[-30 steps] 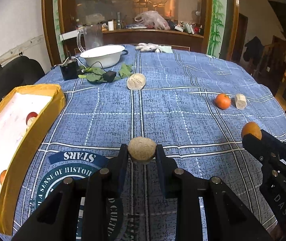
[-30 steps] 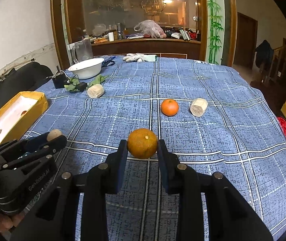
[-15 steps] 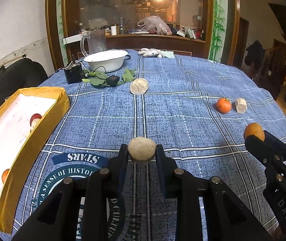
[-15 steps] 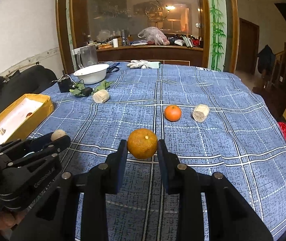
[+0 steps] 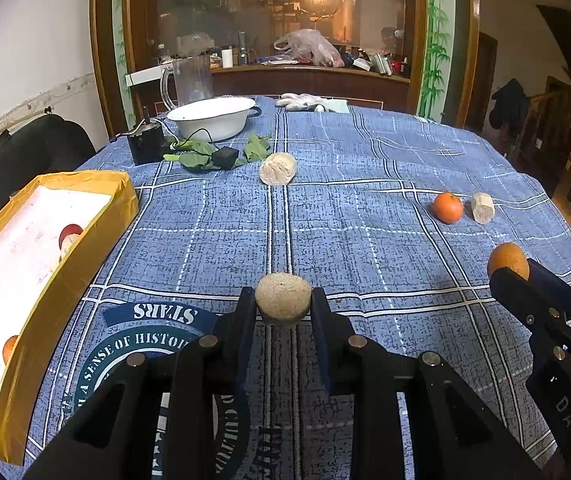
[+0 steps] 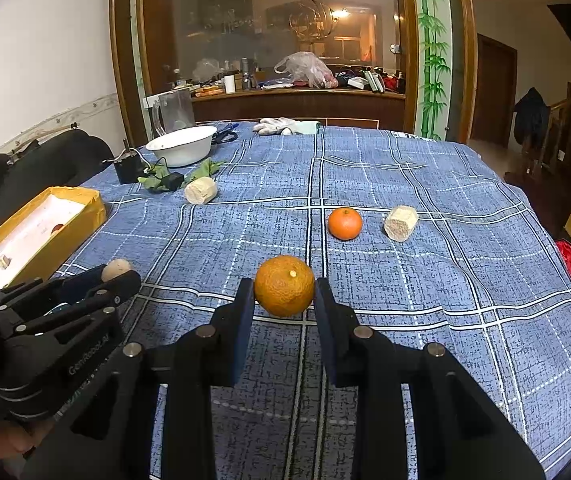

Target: Organize fruits

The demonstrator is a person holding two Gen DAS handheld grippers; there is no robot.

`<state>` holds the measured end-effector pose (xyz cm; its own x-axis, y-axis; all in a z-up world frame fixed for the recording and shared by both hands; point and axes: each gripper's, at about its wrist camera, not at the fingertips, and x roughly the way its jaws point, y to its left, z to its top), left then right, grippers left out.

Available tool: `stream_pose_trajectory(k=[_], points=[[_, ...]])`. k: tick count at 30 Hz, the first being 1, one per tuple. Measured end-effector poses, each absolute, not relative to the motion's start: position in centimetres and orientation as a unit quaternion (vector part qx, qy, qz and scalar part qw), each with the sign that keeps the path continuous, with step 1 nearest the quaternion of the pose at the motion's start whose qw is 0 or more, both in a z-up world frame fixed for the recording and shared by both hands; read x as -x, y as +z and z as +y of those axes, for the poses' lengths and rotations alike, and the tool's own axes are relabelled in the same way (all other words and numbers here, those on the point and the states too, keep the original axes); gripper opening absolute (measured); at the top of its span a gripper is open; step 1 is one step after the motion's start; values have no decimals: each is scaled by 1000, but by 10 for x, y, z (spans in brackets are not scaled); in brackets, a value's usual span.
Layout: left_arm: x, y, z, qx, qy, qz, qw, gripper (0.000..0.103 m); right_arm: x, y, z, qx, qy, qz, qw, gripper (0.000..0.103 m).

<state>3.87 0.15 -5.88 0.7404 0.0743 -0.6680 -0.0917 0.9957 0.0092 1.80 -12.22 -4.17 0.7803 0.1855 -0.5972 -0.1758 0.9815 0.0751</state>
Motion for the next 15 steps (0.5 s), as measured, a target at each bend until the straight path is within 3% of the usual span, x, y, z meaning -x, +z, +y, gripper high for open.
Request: stream_pose_trajectory(k=[15], points=[[-36, -58, 3, 15, 49, 356, 933, 26, -18, -42, -122, -6, 95, 318, 943, 32]])
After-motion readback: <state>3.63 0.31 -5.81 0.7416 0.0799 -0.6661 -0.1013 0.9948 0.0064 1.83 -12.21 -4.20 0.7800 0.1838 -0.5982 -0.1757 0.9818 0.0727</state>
